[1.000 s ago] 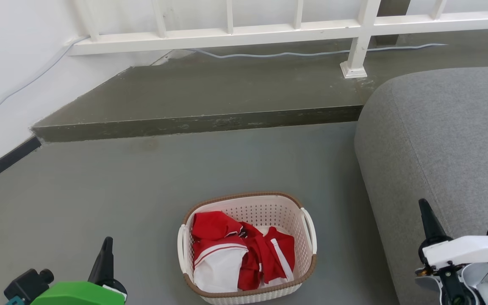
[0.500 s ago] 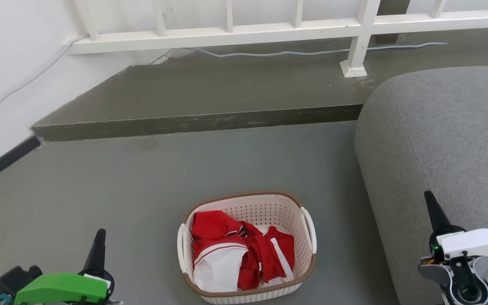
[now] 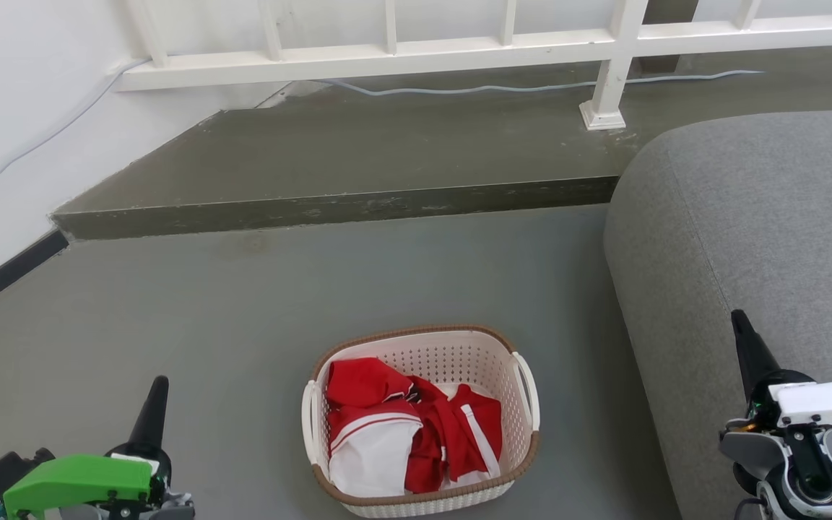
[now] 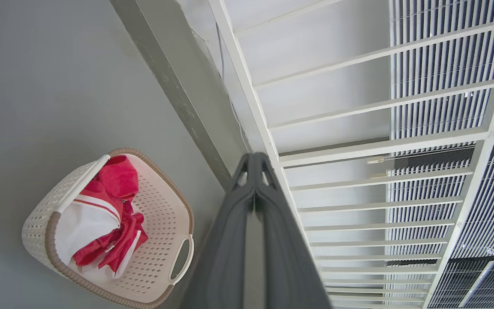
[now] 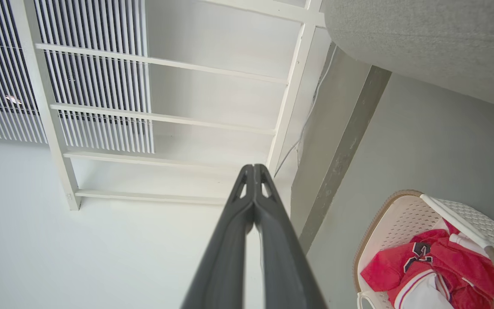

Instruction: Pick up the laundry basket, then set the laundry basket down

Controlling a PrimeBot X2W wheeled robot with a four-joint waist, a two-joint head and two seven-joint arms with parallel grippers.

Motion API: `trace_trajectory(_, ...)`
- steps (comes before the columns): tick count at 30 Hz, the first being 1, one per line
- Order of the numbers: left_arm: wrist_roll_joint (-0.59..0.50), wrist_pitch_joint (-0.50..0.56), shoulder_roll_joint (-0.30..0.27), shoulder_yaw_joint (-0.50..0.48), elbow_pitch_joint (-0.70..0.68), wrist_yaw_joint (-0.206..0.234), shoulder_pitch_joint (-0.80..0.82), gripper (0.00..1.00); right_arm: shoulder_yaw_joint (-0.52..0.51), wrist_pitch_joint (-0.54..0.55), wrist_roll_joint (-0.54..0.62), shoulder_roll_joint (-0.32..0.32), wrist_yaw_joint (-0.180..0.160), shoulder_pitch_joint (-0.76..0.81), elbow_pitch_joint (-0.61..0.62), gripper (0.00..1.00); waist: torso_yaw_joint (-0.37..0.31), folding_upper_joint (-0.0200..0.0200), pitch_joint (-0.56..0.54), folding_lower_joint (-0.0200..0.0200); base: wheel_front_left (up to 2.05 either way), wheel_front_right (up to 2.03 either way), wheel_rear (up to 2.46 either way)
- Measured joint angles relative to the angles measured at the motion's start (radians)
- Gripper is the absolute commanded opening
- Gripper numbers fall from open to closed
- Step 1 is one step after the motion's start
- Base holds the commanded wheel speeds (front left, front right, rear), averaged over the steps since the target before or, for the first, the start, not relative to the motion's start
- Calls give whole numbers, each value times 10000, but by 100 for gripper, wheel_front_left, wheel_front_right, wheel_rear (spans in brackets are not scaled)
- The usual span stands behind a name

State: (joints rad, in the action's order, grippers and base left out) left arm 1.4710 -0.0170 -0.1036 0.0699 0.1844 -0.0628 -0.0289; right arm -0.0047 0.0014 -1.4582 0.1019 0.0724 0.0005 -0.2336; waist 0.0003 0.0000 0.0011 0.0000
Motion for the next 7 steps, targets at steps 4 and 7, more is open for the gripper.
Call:
trace_trajectory(4,717,94,-6,-79,142,-159,176,0,-180,128,-642,-50,123,-157,-65,0,-2,0,10,0,0,0,0)
trace_trajectory(7,1083,165,-10,-142,253,-238,274,0,-268,203,-999,-63,161,-221,-117,0,-3,0,16,0,0,0,0)
